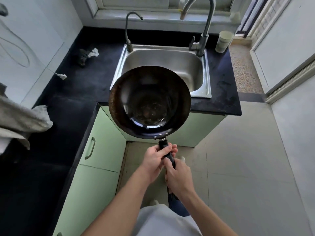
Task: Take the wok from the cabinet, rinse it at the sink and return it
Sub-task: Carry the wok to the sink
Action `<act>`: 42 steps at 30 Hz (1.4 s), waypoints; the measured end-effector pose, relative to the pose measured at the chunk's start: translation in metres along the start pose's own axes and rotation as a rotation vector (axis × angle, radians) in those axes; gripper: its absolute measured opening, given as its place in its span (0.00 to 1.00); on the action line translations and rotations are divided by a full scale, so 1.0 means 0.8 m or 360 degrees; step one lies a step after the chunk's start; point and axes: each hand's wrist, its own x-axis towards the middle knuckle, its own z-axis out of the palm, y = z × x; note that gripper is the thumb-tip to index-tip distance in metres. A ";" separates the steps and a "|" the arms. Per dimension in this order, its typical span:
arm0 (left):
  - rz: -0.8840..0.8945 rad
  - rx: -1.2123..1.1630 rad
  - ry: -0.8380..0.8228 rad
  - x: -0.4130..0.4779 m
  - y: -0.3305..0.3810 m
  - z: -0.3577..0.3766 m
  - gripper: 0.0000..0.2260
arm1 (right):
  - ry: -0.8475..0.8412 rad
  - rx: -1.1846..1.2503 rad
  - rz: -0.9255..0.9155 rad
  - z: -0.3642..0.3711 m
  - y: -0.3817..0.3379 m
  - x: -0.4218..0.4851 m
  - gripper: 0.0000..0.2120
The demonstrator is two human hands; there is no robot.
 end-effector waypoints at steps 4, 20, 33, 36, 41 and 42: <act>0.0003 -0.0036 0.0020 0.058 0.040 0.026 0.09 | -0.0035 -0.0009 -0.0020 -0.013 -0.031 0.068 0.21; 0.0004 -0.0025 0.0224 0.238 0.161 0.141 0.09 | -0.0207 0.0023 0.0059 -0.086 -0.135 0.292 0.18; -0.0226 0.0000 0.0218 0.285 0.179 0.112 0.10 | -0.0180 -0.0056 0.0206 -0.060 -0.144 0.329 0.17; -0.0294 0.0035 0.0186 0.291 0.188 0.095 0.11 | -0.0128 -0.0085 0.0231 -0.042 -0.148 0.330 0.17; -0.0386 0.0116 0.0062 0.294 0.209 0.071 0.10 | -0.0001 -0.0093 0.0217 -0.008 -0.156 0.328 0.15; -0.0412 0.0135 0.0046 0.295 0.213 0.066 0.11 | 0.0020 -0.0079 0.0204 -0.002 -0.158 0.329 0.14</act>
